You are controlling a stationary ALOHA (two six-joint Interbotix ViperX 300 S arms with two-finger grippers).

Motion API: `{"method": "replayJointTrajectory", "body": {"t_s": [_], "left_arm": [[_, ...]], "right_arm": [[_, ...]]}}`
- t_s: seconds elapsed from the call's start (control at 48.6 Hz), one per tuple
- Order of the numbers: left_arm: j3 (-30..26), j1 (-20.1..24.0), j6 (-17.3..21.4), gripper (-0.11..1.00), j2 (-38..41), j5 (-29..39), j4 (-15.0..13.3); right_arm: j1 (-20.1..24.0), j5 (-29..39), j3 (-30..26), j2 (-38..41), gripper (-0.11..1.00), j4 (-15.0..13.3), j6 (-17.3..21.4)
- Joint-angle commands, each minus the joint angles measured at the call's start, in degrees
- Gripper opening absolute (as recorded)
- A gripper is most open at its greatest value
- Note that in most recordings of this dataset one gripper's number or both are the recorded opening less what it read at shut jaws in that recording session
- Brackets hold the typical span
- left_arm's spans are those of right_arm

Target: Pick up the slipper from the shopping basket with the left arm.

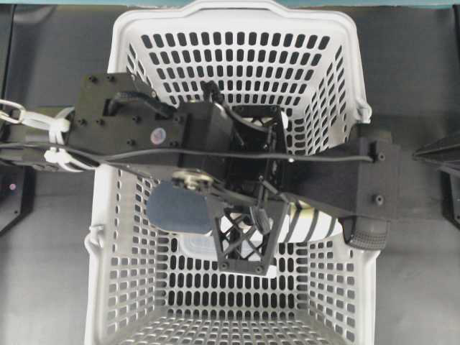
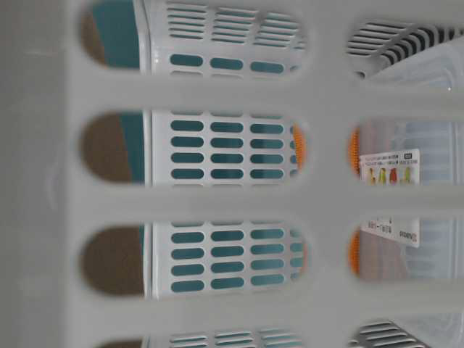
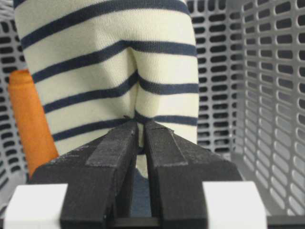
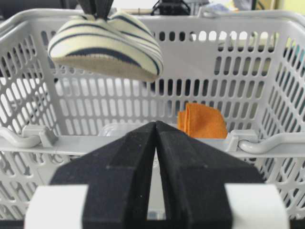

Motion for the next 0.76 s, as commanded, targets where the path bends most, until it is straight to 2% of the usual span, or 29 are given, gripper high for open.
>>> {"method": "replayJointTrajectory", "body": {"t_s": [0.0,0.165,0.371,0.741], "left_arm": [[-1.67,-0.18,0.09,0.05,-0.88,0.44,0.18],[-2.37,-0.09,0.18,0.05,-0.79,2.55,0.18],[-5.98,0.0,0.18,0.05,0.7,5.8,0.18],[-6.5,0.62,0.18,0.05,1.05,8.44,0.26]], "right_arm": [[0.09,-0.44,-0.35,0.26,0.0,0.26,0.0],[0.18,-0.35,-0.35,0.26,0.0,0.26,0.0],[0.09,-0.35,-0.35,0.26,0.0,0.26,0.0],[0.09,-0.53,-0.26,0.35,0.0,0.26,0.0]]}}
